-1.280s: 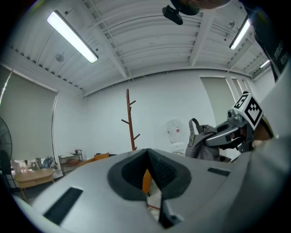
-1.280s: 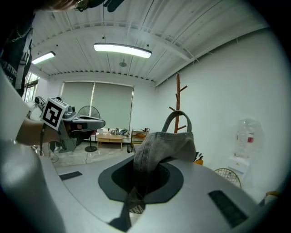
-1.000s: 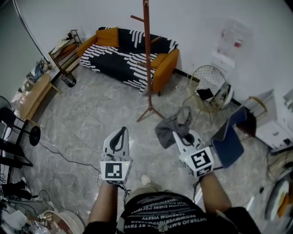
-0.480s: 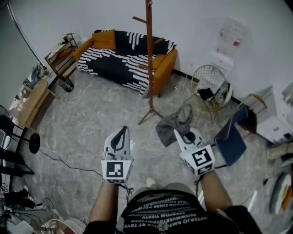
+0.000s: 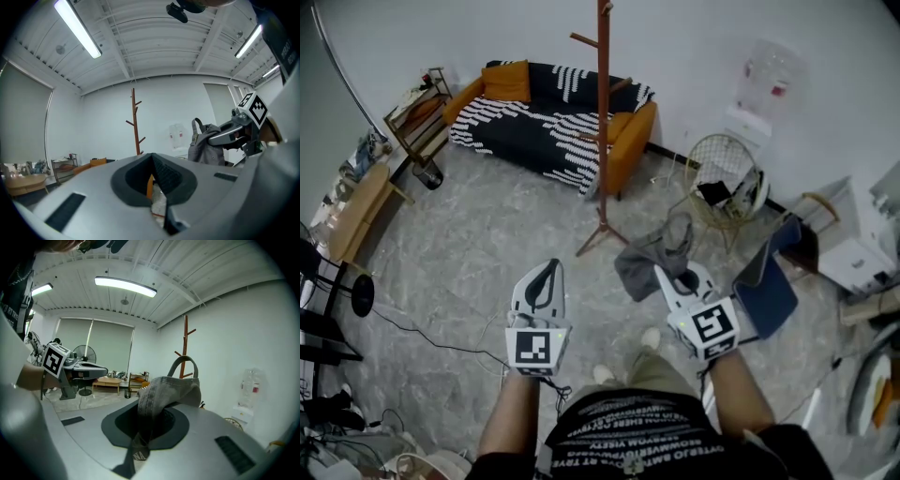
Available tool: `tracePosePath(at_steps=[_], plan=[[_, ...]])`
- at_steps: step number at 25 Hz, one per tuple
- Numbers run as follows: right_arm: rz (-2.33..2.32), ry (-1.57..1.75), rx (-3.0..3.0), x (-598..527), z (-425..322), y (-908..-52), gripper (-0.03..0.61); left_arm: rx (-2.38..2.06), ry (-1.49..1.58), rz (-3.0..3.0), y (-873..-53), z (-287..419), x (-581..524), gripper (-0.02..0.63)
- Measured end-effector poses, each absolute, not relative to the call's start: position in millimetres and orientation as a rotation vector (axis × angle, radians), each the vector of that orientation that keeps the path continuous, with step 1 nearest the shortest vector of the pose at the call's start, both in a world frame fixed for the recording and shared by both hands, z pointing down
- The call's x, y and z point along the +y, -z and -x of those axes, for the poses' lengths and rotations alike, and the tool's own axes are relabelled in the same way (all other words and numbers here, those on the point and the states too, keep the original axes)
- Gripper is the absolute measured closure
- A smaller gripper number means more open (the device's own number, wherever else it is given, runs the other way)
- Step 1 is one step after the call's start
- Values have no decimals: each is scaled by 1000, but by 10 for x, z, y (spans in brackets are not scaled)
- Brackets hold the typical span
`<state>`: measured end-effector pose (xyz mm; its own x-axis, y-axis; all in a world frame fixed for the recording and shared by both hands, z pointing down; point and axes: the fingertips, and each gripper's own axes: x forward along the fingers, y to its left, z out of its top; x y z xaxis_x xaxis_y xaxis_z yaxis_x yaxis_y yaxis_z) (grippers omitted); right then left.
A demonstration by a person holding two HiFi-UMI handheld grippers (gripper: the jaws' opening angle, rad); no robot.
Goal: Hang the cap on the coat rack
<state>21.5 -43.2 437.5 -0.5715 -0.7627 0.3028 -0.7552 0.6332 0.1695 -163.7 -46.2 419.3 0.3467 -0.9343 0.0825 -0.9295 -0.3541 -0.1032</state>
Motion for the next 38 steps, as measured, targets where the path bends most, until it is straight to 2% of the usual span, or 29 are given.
tracePosePath(at_steps=[38], plan=[[-1036, -27, -2550, -2323, -425, -4548, 565, 1923, 239, 2477, -4257, 1378, -2154, 614]])
